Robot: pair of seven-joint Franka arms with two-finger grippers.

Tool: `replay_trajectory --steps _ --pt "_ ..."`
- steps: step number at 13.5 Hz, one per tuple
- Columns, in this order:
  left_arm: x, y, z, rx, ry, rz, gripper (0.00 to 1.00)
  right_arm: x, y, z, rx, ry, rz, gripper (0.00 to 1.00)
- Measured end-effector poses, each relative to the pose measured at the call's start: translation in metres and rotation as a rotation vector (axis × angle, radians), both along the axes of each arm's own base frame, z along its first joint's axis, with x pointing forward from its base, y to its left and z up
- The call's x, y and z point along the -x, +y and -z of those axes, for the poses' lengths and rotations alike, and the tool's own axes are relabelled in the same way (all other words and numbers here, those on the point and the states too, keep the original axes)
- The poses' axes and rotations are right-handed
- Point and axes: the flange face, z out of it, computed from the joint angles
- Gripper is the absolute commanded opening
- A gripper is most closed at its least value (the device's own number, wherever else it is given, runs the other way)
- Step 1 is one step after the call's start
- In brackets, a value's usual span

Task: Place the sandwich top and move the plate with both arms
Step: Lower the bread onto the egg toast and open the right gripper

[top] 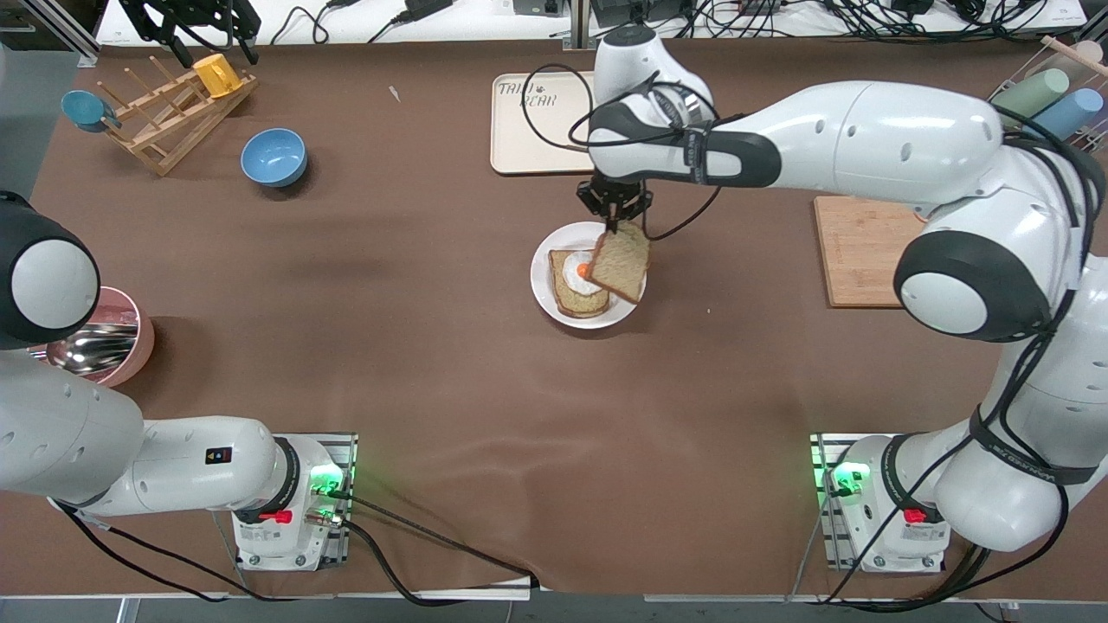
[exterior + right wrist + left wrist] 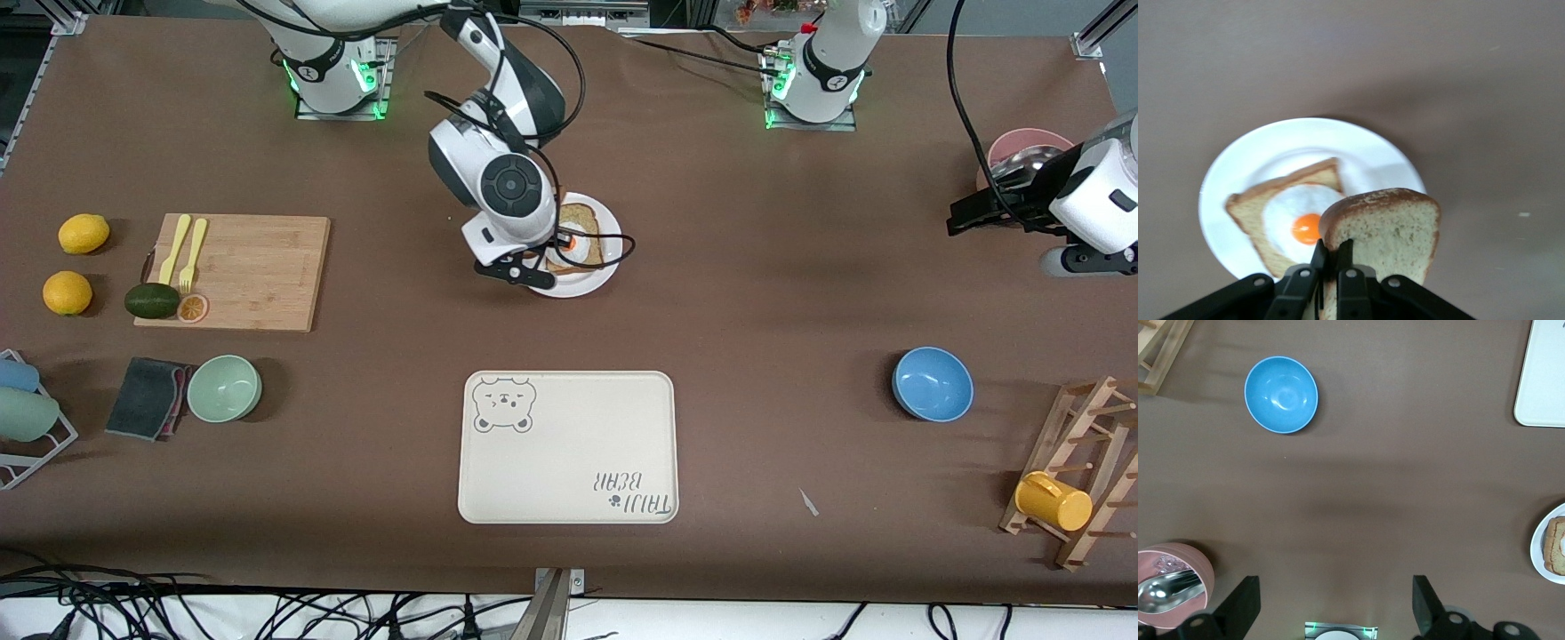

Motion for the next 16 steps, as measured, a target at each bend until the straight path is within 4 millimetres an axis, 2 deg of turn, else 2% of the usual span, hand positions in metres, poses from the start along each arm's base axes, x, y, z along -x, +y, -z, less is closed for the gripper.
replay_trajectory --steps 2,3,4,5,6,7,10,13,15,16 --pt "0.000 -0.001 0.000 0.000 0.000 0.001 1.00 0.004 0.007 0.016 0.000 0.004 -0.002 0.00" --pt "0.000 -0.001 0.000 0.000 0.000 0.001 1.00 0.008 0.011 0.024 0.002 0.008 -0.007 0.03" --pt "0.000 -0.001 0.000 0.000 0.000 0.000 1.00 0.010 0.015 0.030 0.001 0.005 -0.009 0.20" --pt "0.000 -0.001 0.000 0.000 0.001 0.000 1.00 0.011 0.018 0.034 -0.006 -0.002 -0.007 0.32" --pt "0.000 -0.001 0.001 0.000 0.003 0.000 1.00 0.010 0.020 0.037 -0.017 -0.016 -0.003 0.57" --pt "-0.001 -0.001 0.003 0.000 0.006 0.000 1.00 0.008 0.023 0.038 -0.033 -0.036 0.006 1.00" --pt "-0.003 -0.001 0.008 0.001 0.014 0.000 1.00 0.007 0.032 0.032 -0.051 -0.084 0.000 1.00" --pt "-0.005 -0.001 0.012 0.002 0.022 0.000 1.00 -0.002 0.030 0.023 -0.040 -0.127 -0.019 1.00" --pt "-0.006 -0.001 0.015 0.007 0.026 0.000 1.00 -0.020 0.018 0.001 -0.042 -0.162 -0.006 1.00" --pt "-0.006 -0.002 0.016 0.015 0.028 0.000 1.00 -0.034 0.004 -0.019 -0.043 -0.180 -0.008 1.00"
